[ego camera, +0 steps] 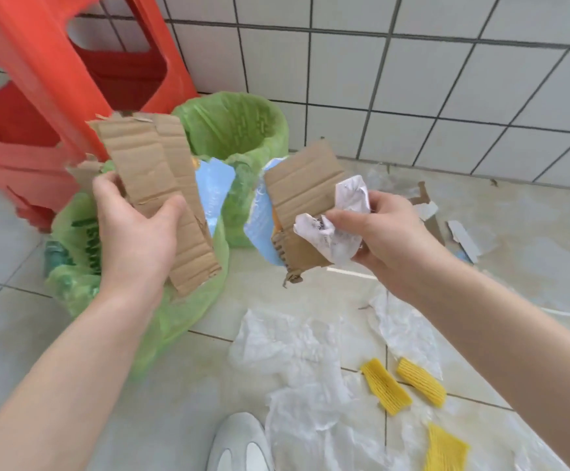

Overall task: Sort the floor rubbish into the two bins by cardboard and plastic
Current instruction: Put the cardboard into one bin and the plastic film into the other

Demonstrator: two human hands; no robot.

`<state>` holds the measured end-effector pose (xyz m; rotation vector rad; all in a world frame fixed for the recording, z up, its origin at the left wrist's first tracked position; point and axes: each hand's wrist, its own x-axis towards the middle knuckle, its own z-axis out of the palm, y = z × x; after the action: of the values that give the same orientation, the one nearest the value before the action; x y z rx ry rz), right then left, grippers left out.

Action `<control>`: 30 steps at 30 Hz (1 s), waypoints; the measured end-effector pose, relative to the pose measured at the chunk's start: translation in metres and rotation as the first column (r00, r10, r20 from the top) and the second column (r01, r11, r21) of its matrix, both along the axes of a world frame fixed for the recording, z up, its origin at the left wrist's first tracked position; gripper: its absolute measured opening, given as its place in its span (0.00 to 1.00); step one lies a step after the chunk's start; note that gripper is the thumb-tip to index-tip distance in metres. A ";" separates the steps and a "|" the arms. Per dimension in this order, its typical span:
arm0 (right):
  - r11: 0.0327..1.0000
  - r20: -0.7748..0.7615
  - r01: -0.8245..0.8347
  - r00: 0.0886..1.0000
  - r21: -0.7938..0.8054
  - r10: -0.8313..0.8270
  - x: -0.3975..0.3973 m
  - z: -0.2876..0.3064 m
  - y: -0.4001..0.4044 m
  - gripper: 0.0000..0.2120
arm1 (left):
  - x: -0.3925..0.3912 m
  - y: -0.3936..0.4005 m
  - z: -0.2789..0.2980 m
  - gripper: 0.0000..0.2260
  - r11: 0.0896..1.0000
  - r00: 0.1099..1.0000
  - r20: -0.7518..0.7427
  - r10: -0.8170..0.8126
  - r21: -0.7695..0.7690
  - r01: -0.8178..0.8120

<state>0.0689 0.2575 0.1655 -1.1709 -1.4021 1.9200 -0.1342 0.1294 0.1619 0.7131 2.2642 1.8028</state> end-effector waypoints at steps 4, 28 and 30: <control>0.971 0.037 -0.211 0.977 0.116 0.208 -0.115 0.021 -0.035 0.03 | -0.077 -0.059 0.027 0.12 0.959 0.964 -0.041 0.263 0.122 -0.256; 0.877 0.302 -0.396 0.901 0.272 0.313 -0.246 -0.017 -0.094 0.10 | -0.110 -0.080 -0.024 0.15 0.848 0.828 -0.209 0.520 0.008 -0.530; 0.847 0.318 -0.444 0.881 0.293 0.351 -0.245 -0.014 -0.092 0.10 | -0.109 -0.073 -0.029 0.15 0.857 0.840 -0.272 0.469 -0.089 -0.508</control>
<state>-0.1764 0.1654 0.1520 -1.0255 -2.1807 1.6950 -0.2432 0.0561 0.1327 0.3523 2.9325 1.7691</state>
